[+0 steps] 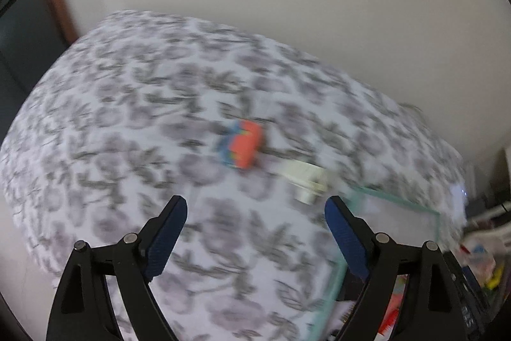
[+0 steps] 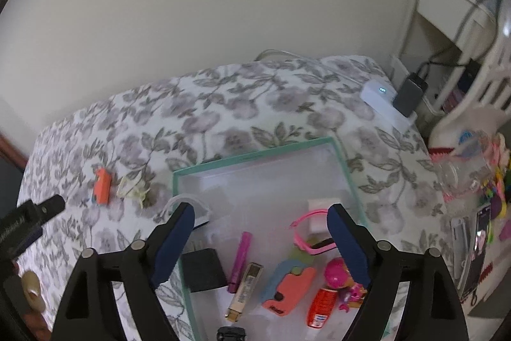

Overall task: Organize rigid objects
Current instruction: 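Move the left tool to the orange-blue block while the right tool reaches the cream clip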

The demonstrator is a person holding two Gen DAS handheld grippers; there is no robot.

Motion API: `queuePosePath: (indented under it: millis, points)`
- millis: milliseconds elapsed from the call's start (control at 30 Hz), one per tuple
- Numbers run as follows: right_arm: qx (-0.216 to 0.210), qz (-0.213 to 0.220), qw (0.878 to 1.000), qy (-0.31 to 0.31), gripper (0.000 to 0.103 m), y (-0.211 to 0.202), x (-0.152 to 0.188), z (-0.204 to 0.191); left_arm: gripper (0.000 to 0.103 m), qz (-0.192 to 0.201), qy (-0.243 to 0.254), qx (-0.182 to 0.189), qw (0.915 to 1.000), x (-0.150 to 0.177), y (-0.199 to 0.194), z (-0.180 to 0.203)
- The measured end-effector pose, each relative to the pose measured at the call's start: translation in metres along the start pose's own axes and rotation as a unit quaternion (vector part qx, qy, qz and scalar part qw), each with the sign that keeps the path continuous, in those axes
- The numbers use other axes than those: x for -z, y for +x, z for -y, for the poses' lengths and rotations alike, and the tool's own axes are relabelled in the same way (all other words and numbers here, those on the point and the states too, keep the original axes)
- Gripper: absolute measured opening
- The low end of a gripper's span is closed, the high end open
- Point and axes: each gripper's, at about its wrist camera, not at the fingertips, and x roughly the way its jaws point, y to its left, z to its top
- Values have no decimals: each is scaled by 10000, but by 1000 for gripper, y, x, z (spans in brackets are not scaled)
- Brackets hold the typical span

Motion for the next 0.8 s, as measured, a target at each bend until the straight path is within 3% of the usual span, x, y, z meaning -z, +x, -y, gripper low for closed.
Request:
queuePosePath:
  millis: [100,400,800]
  points:
    - [-114,-13,9997,-207,96,2,4,-20,99,52,-194,-387,9990,-5,3,-24]
    - [-344,-68,9957,-855,98,7,18,-80,99,199,-627,-1027,9925,-16,3,-81]
    - [-610,-129,9918,-1115,98,15,27,-110,99,63,-750,-971,9924,-20,10,-104]
